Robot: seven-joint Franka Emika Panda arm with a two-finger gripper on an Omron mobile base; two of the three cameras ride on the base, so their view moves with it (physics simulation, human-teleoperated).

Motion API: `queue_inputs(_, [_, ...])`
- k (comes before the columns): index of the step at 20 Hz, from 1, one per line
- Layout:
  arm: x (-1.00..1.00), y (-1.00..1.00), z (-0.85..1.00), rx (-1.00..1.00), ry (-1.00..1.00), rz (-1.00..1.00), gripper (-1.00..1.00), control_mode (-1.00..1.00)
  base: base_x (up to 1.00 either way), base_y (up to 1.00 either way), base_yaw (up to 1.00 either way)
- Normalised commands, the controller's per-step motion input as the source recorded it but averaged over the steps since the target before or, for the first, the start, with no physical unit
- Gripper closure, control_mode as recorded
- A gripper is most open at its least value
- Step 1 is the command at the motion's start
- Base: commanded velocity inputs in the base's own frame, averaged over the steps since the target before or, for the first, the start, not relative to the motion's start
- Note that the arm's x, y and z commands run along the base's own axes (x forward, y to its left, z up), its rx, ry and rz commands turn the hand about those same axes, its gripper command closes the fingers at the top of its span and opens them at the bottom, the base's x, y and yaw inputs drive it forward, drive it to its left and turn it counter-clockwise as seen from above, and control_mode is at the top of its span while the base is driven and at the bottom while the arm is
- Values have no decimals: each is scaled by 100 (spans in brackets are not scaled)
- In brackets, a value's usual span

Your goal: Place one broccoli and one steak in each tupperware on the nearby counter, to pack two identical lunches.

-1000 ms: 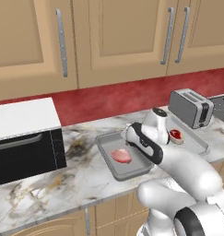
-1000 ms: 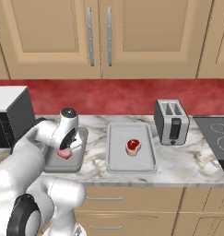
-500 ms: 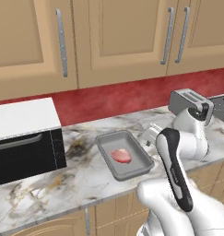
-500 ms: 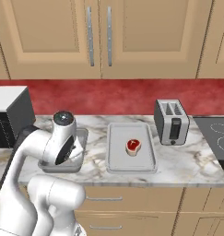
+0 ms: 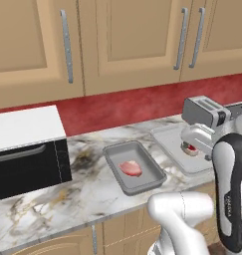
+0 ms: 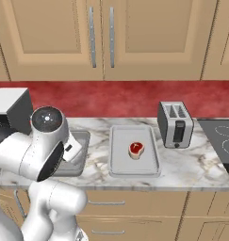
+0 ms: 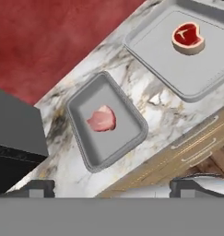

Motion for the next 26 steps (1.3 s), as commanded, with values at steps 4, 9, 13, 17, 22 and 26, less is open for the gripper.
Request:
queue_inputs(4, [-84,61,42,-31,-4,24,-100,-100,0,0,0])
queue_inputs(9, [-65,46,42,-37,0,22,-100,-100,0,0,0])
queue_inputs(13, [-81,-7,75,-22,-6,17,-100,-100,0,0,0])
queue_inputs(17, [-78,-28,31,-12,-6,17,-100,-100,0,0,0])
queue_inputs(22, [0,0,0,0,0,0,-100,100,-100,-29,12])
queue_inputs(26, [0,0,0,0,0,0,-100,100,-100,-8,15])
